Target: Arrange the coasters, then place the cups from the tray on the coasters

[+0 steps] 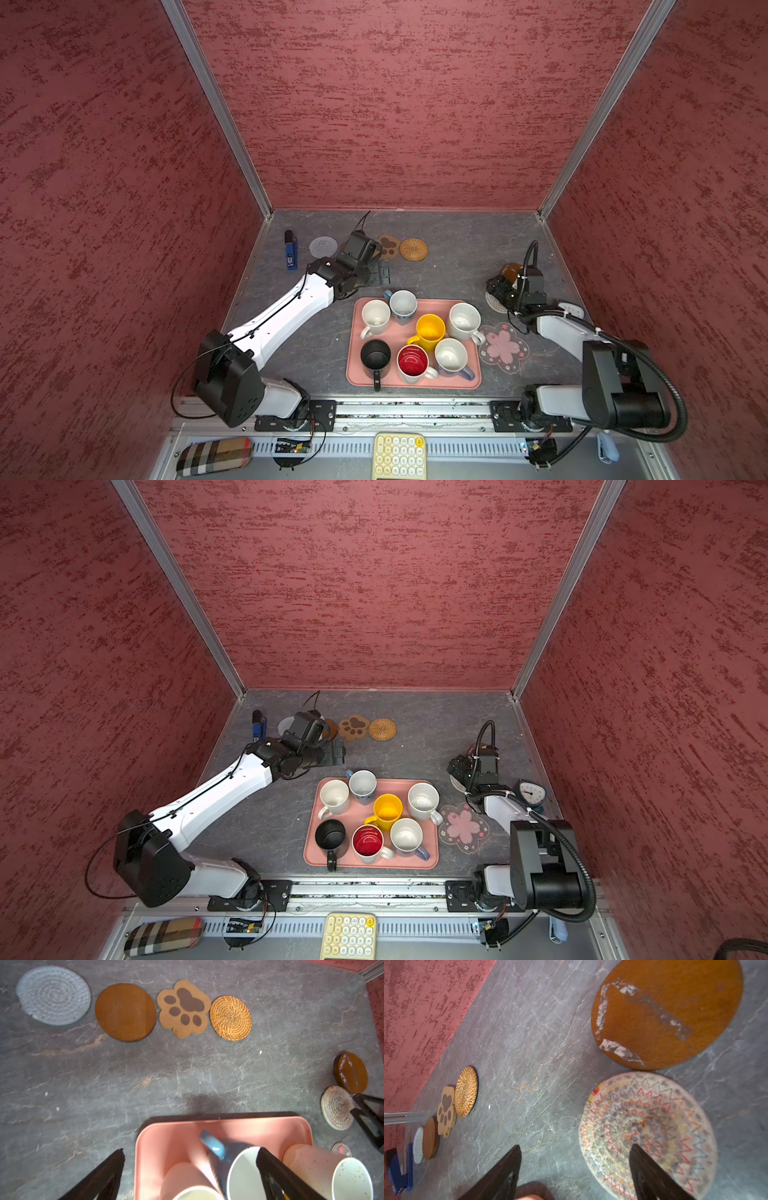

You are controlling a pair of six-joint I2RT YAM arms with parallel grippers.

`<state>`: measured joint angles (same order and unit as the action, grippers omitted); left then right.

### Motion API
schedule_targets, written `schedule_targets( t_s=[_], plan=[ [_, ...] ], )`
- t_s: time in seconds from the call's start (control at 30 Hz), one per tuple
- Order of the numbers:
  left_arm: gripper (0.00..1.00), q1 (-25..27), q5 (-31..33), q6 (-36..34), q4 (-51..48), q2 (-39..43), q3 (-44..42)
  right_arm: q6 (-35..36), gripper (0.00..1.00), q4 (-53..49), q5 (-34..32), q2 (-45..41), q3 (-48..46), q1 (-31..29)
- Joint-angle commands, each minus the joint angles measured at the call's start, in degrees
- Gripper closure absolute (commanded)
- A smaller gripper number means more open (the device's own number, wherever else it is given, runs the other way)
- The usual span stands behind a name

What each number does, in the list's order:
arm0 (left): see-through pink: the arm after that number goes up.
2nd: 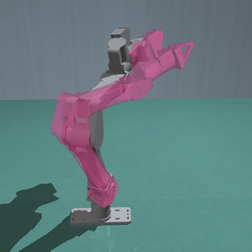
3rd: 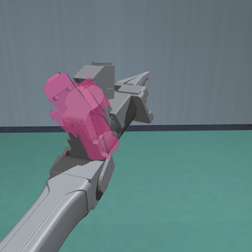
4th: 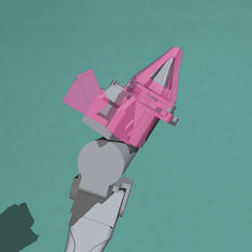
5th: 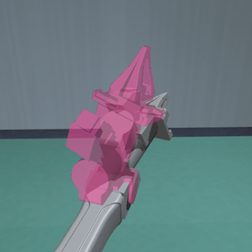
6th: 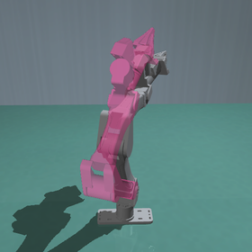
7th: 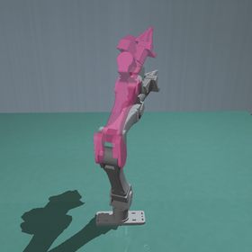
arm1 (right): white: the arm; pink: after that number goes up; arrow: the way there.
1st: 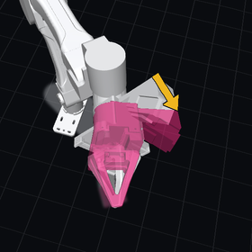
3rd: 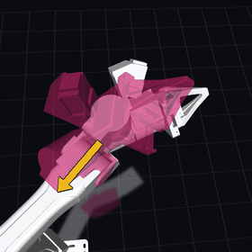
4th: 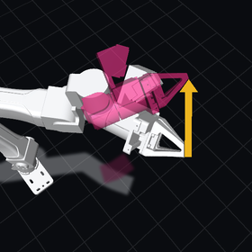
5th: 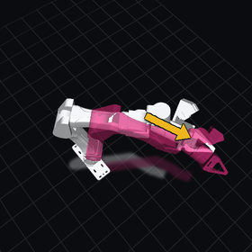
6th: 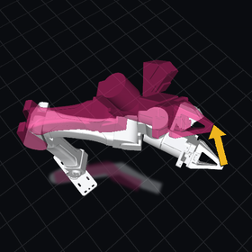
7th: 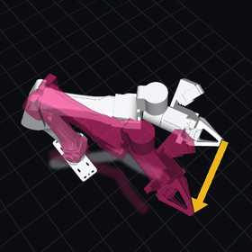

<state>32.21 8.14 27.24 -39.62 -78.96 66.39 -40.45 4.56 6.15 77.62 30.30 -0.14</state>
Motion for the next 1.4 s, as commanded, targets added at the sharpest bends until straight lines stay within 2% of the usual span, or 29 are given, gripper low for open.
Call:
schedule_targets(
  t_s=[0.0,0.3,0.57,0.9,1.1,1.37],
  plan=[
    [0.0,0.1,1.7,1.2,-1.2,2.4,-1.8,-1.6,0.17,3.3,-2.0,1.3,0.5,0.4],
    [0.0,0.7,0.5,1.0,-0.5,3.8,-3.5,-1.2,0.16,2.7,-1.7,5.2,1.5,0.8],
    [0.0,0.7,-1.6,0.6,1.0,6.5,-6.1,0.0,0.16,0.6,1.4,11.4,6.8,0.8],
    [0.01,0.5,-1.2,-0.6,-0.1,9.2,-8.0,1.5,0.17,-2.0,8.1,19.7,16.6,-1.0],
    [0.0,0.3,-1.0,0.7,-0.8,10.8,-9.5,2.6,0.17,-4.7,9.8,25.2,23.6,-3.0],
    [0.0,0.3,-0.9,4.7,-3.0,20.9,-16.3,4.4,0.17,-8.3,10.3,32.9,34.5,-5.5]
  ],
)
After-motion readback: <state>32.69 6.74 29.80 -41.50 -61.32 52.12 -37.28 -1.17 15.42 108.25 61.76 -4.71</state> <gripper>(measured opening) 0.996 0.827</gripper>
